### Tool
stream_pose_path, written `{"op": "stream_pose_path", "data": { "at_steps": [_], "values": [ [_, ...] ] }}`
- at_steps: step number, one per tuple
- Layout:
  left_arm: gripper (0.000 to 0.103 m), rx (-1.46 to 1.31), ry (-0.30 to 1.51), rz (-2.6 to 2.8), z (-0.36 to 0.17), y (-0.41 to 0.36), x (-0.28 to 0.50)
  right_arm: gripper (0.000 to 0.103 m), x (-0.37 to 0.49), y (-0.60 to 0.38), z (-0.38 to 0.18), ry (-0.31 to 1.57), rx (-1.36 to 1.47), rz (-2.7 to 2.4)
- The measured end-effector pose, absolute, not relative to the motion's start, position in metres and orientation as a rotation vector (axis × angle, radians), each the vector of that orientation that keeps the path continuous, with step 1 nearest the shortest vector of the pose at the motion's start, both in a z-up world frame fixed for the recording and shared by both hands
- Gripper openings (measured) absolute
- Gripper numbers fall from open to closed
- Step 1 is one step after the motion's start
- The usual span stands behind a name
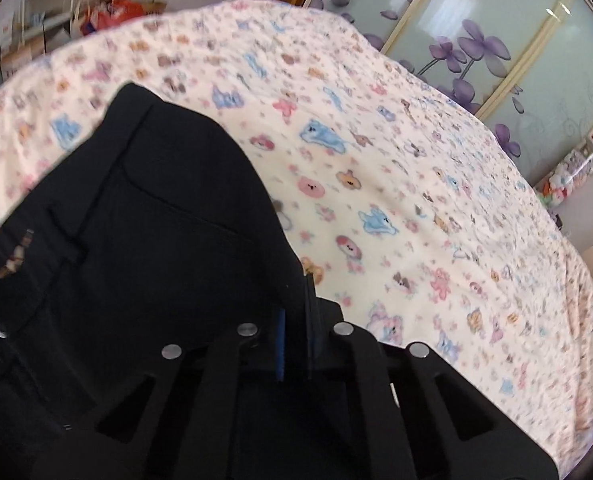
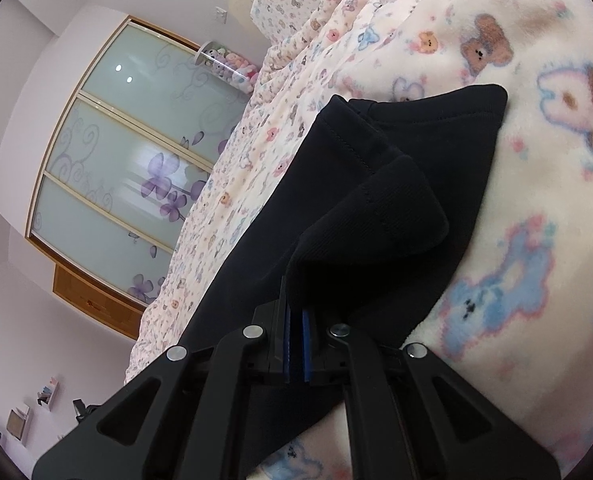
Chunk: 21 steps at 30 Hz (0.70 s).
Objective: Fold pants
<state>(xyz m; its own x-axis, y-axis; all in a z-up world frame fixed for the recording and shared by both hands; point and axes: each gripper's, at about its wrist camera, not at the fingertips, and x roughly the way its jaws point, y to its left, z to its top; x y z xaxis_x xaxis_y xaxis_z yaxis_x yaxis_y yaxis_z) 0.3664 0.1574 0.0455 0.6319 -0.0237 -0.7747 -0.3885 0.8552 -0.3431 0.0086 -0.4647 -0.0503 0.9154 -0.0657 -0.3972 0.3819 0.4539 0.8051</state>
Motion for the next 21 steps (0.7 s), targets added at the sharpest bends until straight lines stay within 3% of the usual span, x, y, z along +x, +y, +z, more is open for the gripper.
{"op": "stream_pose_path", "data": {
  "at_steps": [11, 21],
  "values": [
    [0.007, -0.487, 0.712, 0.086, 0.096, 0.181, 0.233, 0.004, 0.003, -0.473, -0.025, 0.271, 1.076, -0.26],
    [0.007, -0.473, 0.644, 0.076, 0.077, 0.181, 0.131, 0.004, 0.018, -0.499, 0.011, 0.271, 1.075, -0.209]
  ]
}}
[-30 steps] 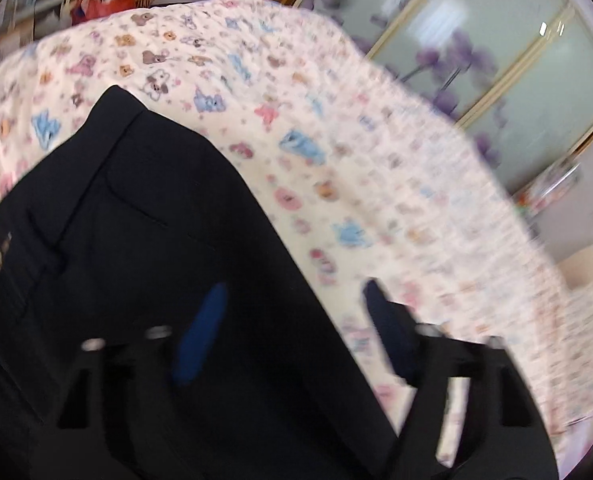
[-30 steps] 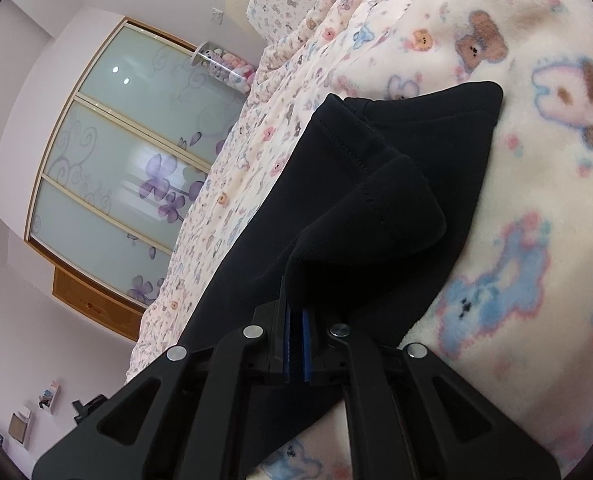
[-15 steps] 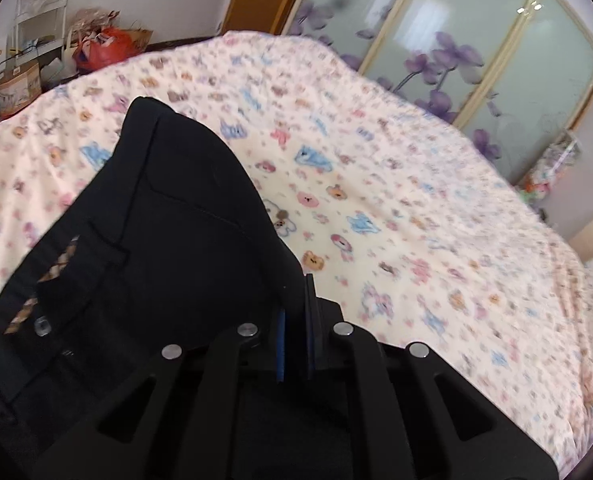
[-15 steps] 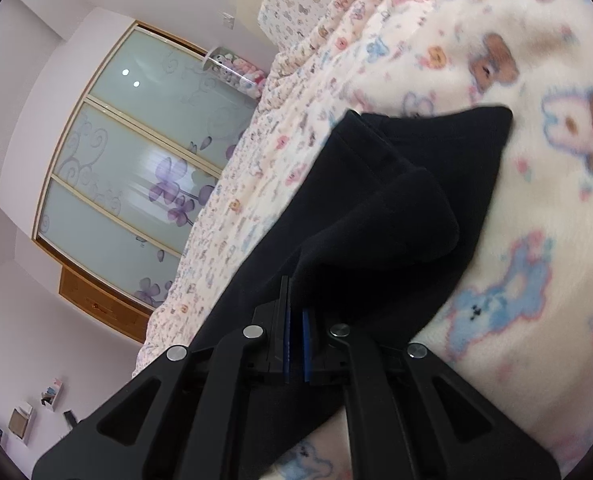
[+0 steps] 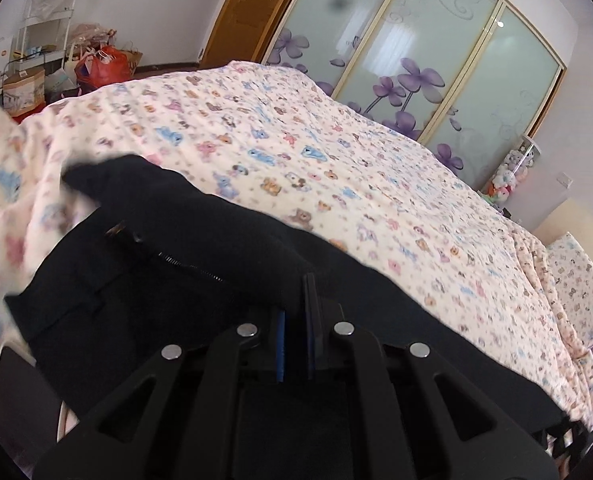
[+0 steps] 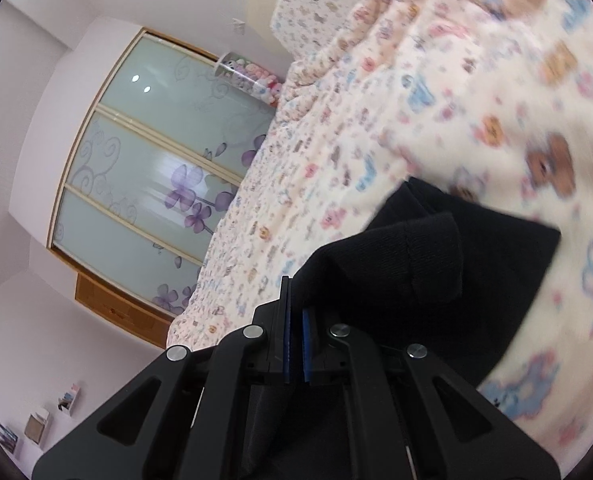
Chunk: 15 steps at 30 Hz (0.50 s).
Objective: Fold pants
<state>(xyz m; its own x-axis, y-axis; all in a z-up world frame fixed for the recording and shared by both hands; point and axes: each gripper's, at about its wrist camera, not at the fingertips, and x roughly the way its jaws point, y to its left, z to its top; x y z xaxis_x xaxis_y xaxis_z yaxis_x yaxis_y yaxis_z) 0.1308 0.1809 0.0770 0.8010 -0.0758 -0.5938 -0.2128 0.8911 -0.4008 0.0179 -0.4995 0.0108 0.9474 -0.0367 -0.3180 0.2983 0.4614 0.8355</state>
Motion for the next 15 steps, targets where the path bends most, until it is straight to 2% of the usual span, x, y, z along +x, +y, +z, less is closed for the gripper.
{"op": "stream_pose_path", "data": {
  "at_steps": [7, 10, 15],
  "values": [
    [0.007, -0.505, 0.577, 0.095, 0.053, 0.191, 0.069, 0.004, -0.007, -0.503, 0.022, 0.197, 1.075, -0.187],
    [0.007, -0.527, 0.573, 0.118, 0.031, 0.194, 0.037, 0.004, -0.018, -0.506, 0.006, 0.213, 1.098, -0.223],
    [0.01, -0.541, 0.643, 0.137, -0.003, 0.196, 0.029, 0.004, -0.021, -0.508, -0.025, 0.291, 1.134, -0.301]
  ]
}}
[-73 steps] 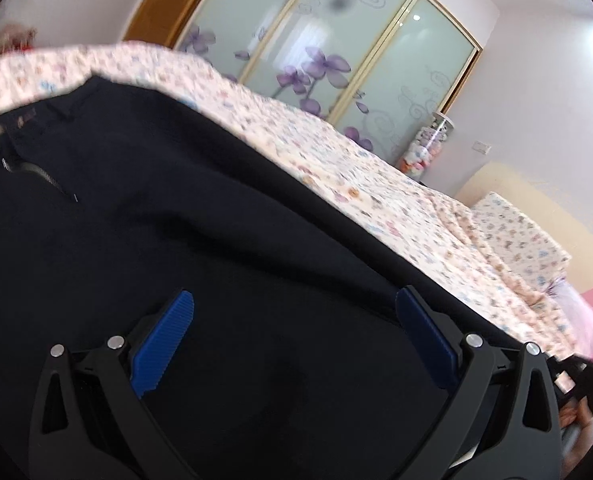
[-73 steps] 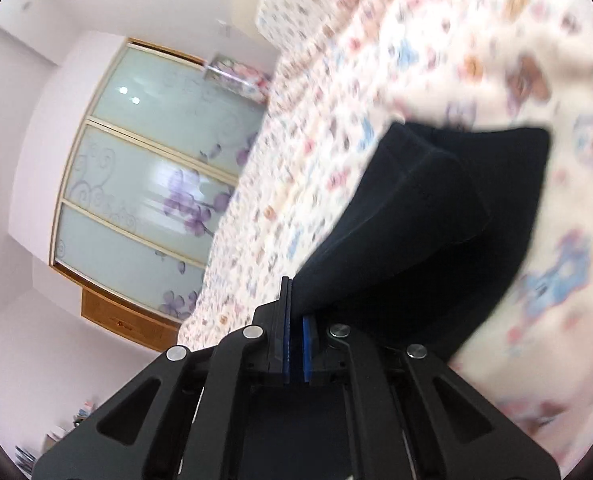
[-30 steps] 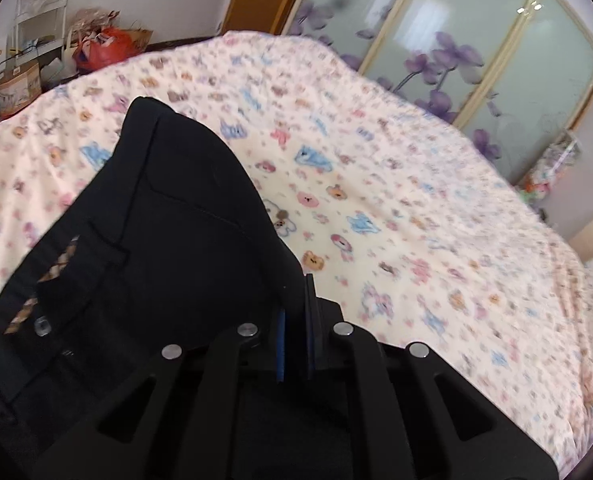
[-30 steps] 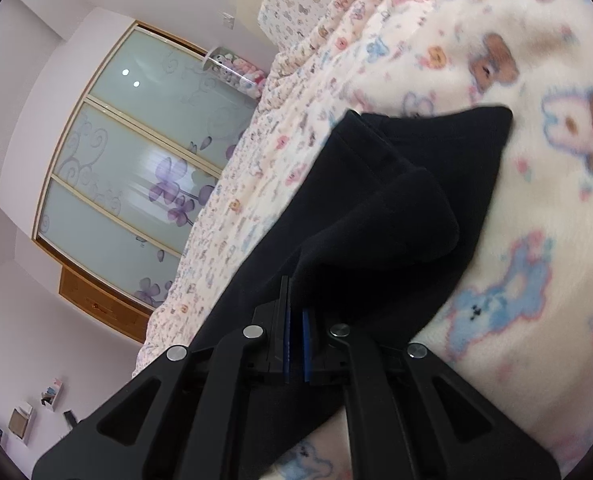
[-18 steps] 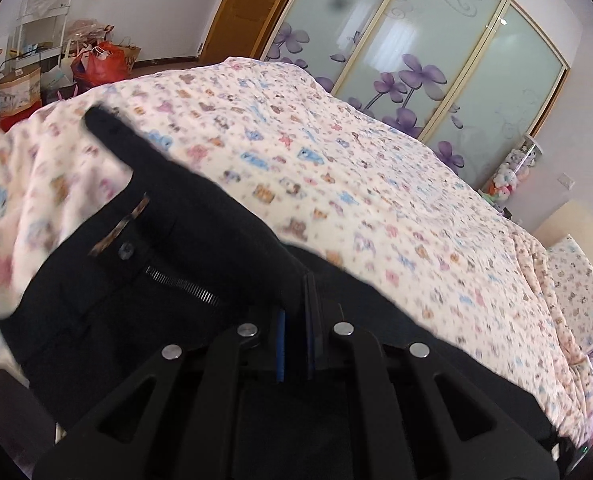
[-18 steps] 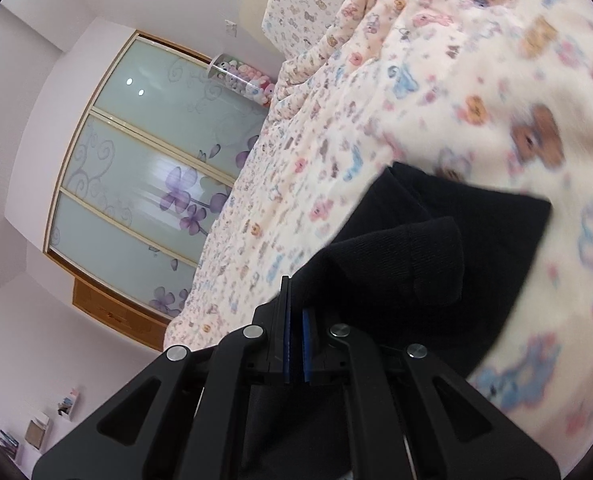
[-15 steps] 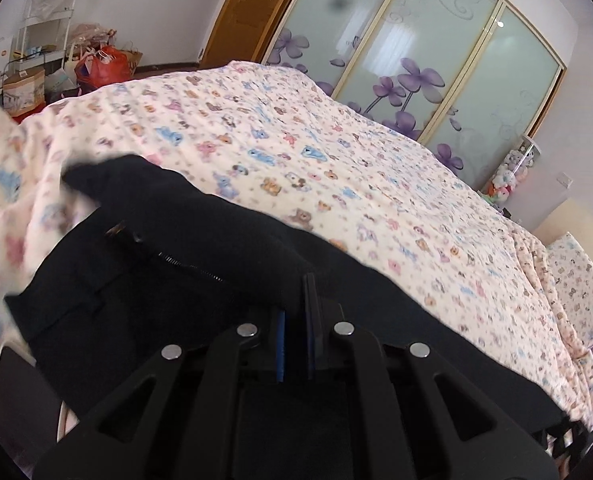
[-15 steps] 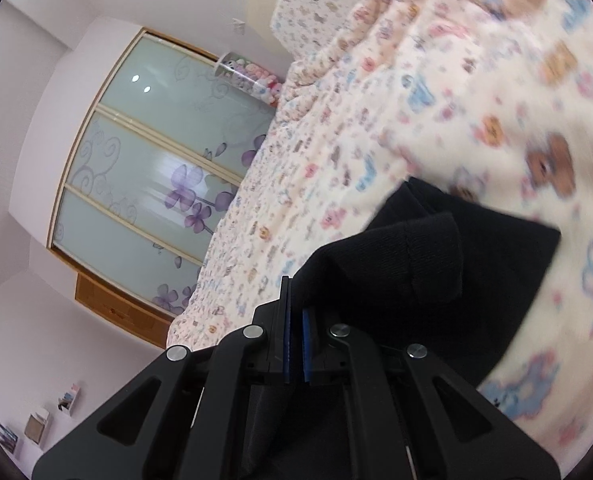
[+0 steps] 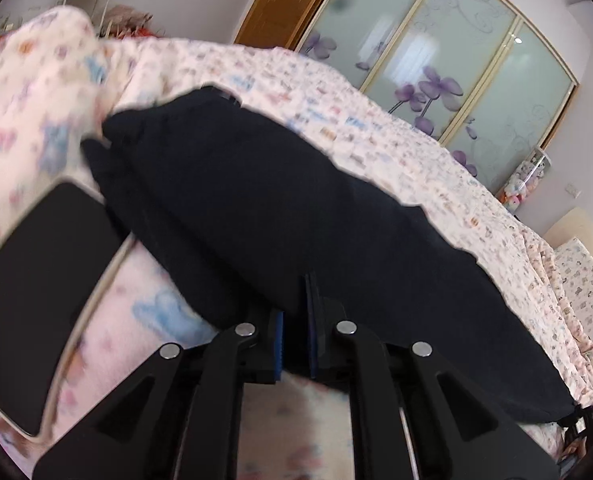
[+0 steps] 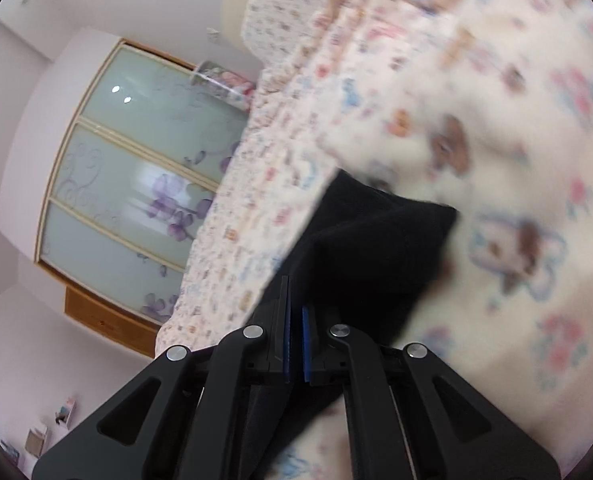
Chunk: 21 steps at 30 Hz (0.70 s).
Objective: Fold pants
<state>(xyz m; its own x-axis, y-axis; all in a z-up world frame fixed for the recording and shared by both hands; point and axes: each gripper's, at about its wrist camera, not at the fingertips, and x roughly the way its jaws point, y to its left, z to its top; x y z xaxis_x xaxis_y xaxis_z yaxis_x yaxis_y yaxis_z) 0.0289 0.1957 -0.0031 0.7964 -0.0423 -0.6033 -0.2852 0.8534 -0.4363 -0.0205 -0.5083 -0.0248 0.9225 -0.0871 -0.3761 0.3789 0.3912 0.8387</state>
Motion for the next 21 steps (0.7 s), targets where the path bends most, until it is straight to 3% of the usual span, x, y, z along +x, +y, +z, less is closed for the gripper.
{"op": "stream_pose_path", "data": {
  "at_steps": [3, 6, 8, 17, 18, 19, 21],
  "values": [
    [0.019, -0.555, 0.617, 0.144, 0.003, 0.199, 0.024, 0.004, -0.021, -0.508, -0.025, 0.299, 1.123, -0.309],
    [0.049, -0.576, 0.555, 0.193, 0.011, 0.21, 0.012, 0.004, -0.019, -0.508, -0.022, 0.305, 1.112, -0.308],
    [0.052, -0.608, 0.552, 0.225, 0.012, 0.22, 0.011, 0.004, -0.021, -0.507, -0.023, 0.307, 1.112, -0.311],
    [0.051, -0.847, 0.637, 0.199, 0.007, 0.264, 0.049, 0.004, -0.023, -0.508, -0.03, 0.313, 1.128, -0.312],
    [0.044, -0.873, 0.646, 0.2, 0.005, 0.269, 0.053, 0.004, -0.024, -0.508, -0.031, 0.313, 1.129, -0.312],
    [0.028, -0.894, 0.654, 0.209, 0.003, 0.275, 0.055, 0.004, -0.025, -0.509, -0.032, 0.314, 1.13, -0.312],
    [0.013, -0.923, 0.639, 0.196, 0.003, 0.282, 0.051, 0.004, -0.025, -0.509, -0.032, 0.313, 1.129, -0.311]
  ]
}}
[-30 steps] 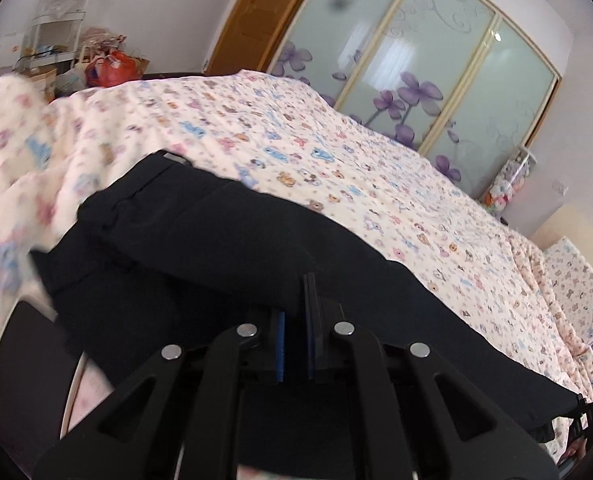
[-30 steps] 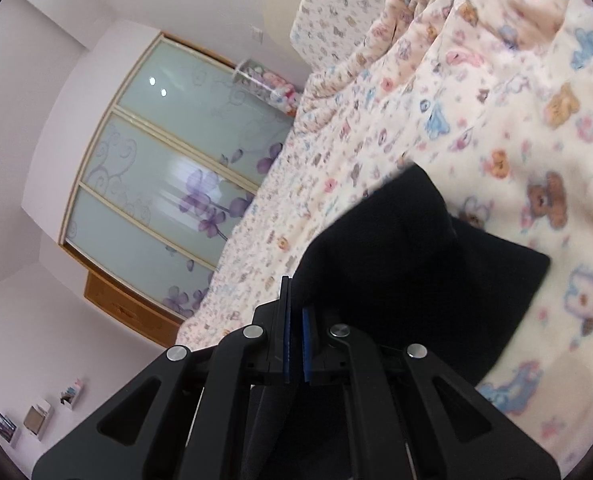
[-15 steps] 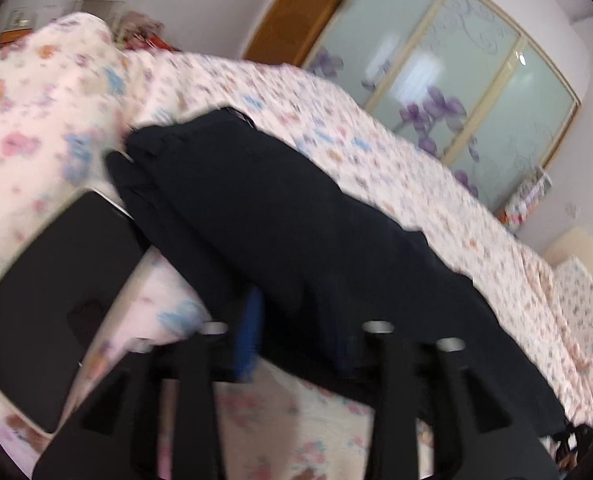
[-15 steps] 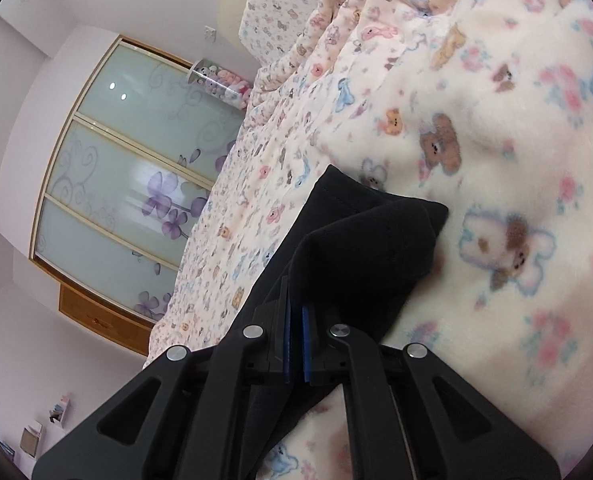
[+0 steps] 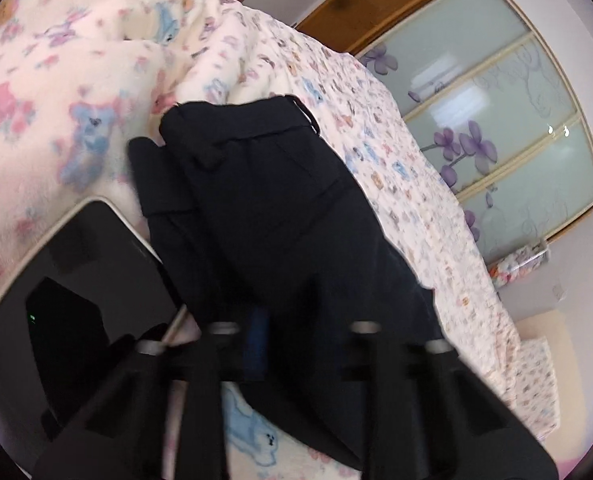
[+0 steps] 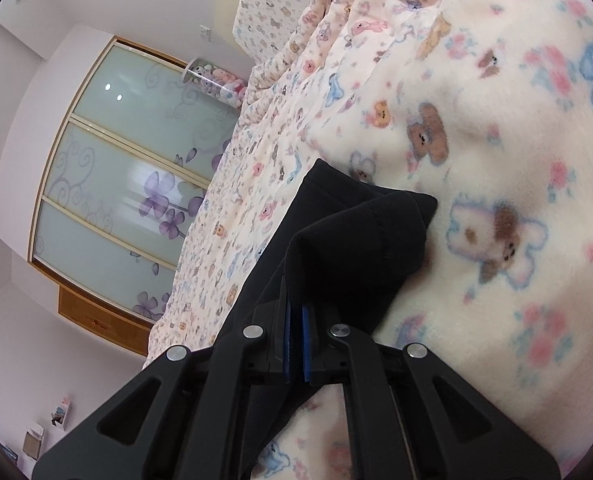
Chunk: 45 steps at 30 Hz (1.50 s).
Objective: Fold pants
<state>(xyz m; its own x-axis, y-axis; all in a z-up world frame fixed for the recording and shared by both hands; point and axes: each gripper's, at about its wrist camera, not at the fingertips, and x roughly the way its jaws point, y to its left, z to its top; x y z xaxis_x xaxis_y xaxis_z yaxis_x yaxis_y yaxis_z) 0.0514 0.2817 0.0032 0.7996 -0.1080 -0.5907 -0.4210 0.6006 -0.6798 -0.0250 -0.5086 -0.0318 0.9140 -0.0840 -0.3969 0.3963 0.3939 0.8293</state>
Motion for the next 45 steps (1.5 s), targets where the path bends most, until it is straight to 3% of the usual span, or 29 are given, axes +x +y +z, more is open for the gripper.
{"op": "stream_pose_path", "data": {
  "at_steps": [8, 12, 14, 16, 17, 23, 29, 31, 32, 34, 37, 39, 42, 45],
  "values": [
    [0.009, -0.782, 0.618, 0.228, 0.008, 0.268, 0.026, 0.004, -0.026, -0.508, -0.03, 0.312, 1.116, -0.313],
    [0.014, -0.685, 0.64, 0.264, 0.003, 0.257, 0.029, 0.004, -0.023, -0.508, -0.033, 0.346, 1.111, -0.334],
    [0.027, -0.641, 0.614, 0.289, 0.013, 0.25, 0.023, 0.005, -0.023, -0.509, -0.032, 0.36, 1.121, -0.328],
    [0.07, -0.578, 0.557, 0.352, 0.024, 0.242, 0.01, 0.006, -0.023, -0.513, -0.032, 0.38, 1.146, -0.315],
    [0.075, -0.549, 0.516, 0.377, 0.029, 0.238, 0.003, 0.007, -0.024, -0.515, -0.032, 0.388, 1.162, -0.311],
    [0.096, -0.362, 0.296, 0.32, 0.055, 0.18, -0.03, 0.041, -0.032, -0.524, -0.032, 0.382, 1.28, -0.296],
    [0.098, -0.394, 0.487, 0.133, 0.035, 0.151, 0.019, 0.041, -0.021, -0.533, -0.028, 0.424, 1.289, -0.345],
    [0.098, -0.441, 0.546, 0.133, 0.021, 0.154, 0.032, 0.025, -0.014, -0.537, -0.031, 0.456, 1.273, -0.384],
    [0.098, -0.454, 0.568, 0.143, 0.015, 0.155, 0.038, 0.006, -0.006, -0.539, -0.029, 0.484, 1.239, -0.385],
    [0.098, -0.448, 0.572, 0.147, 0.008, 0.155, 0.043, 0.004, 0.012, -0.536, -0.002, 0.474, 1.118, -0.325],
    [0.099, -0.429, 0.569, 0.146, 0.004, 0.154, 0.043, 0.004, 0.012, -0.51, 0.068, 0.236, 0.848, -0.12],
    [0.099, -0.426, 0.569, 0.148, 0.002, 0.153, 0.043, 0.004, 0.001, -0.5, 0.083, 0.165, 0.726, -0.159],
    [0.1, -0.429, 0.562, 0.14, 0.001, 0.152, 0.042, 0.004, 0.007, -0.524, 0.019, 0.453, 0.842, -0.345],
    [0.101, -0.427, 0.569, 0.137, 0.002, 0.151, 0.045, 0.004, -0.009, -0.529, -0.024, 0.519, 0.944, -0.392]
  ]
}}
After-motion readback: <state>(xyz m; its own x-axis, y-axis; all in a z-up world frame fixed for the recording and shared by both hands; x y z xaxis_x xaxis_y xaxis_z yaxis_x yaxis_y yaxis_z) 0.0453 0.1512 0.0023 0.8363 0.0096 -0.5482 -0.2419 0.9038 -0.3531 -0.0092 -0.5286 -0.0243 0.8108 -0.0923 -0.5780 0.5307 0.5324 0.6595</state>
